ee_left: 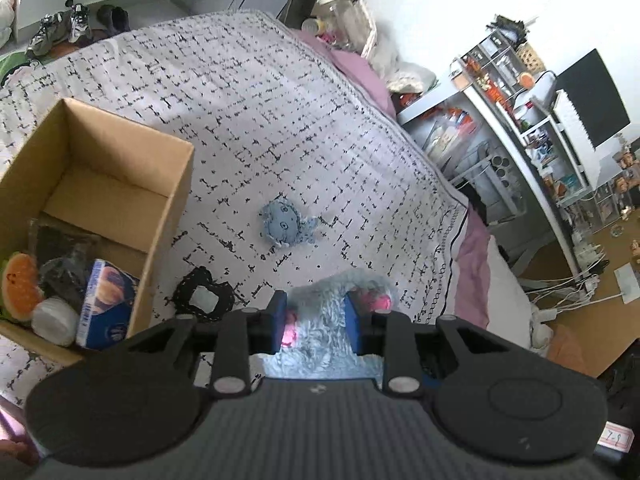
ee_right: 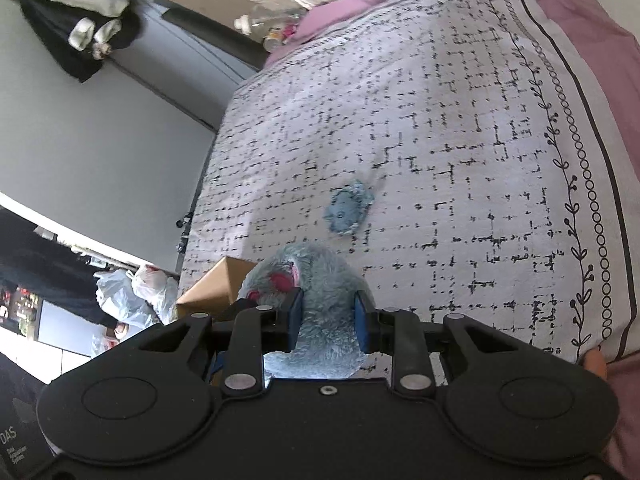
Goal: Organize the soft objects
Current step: 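Lift the light-blue plush toy with both tools and carry it over the cardboard box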
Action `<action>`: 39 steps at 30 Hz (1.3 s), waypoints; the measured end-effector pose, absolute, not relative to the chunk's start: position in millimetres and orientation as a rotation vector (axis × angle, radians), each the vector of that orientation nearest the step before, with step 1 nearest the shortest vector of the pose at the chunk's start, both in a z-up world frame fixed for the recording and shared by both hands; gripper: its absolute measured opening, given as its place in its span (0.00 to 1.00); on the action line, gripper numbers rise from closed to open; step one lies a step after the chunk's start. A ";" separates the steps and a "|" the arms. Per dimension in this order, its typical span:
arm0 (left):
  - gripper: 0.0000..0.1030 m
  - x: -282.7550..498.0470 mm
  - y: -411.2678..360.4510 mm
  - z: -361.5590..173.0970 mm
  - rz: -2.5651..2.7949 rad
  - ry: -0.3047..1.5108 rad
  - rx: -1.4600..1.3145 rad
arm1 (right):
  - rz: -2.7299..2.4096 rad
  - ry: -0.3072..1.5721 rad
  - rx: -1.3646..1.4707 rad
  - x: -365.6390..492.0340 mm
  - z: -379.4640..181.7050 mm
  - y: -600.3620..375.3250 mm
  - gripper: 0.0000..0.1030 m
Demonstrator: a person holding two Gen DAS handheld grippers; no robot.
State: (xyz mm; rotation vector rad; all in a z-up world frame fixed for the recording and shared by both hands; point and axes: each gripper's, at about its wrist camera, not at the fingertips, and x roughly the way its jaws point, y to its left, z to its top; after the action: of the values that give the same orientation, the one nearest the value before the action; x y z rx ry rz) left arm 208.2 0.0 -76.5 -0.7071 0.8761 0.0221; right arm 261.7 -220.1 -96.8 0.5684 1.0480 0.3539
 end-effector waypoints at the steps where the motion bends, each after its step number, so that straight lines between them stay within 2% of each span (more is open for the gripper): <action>1: 0.28 204.8 1.9 -74.4 0.020 0.870 -0.710 | 0.357 1.042 0.562 258.3 -93.2 -218.4 0.26; 21: 0.26 160.2 46.4 -49.5 0.002 0.782 -0.746 | 0.398 0.971 0.419 223.3 -49.0 -165.8 0.26; 39: 0.26 162.1 117.8 -64.0 0.044 0.769 -0.805 | 0.449 0.984 0.346 232.1 -57.4 -91.2 0.26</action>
State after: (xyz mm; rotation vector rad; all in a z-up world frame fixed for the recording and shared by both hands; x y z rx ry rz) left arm 162.1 117.8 -64.0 -0.8045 0.7690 0.0444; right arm 232.1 -91.2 -57.4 0.3459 0.9836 0.4489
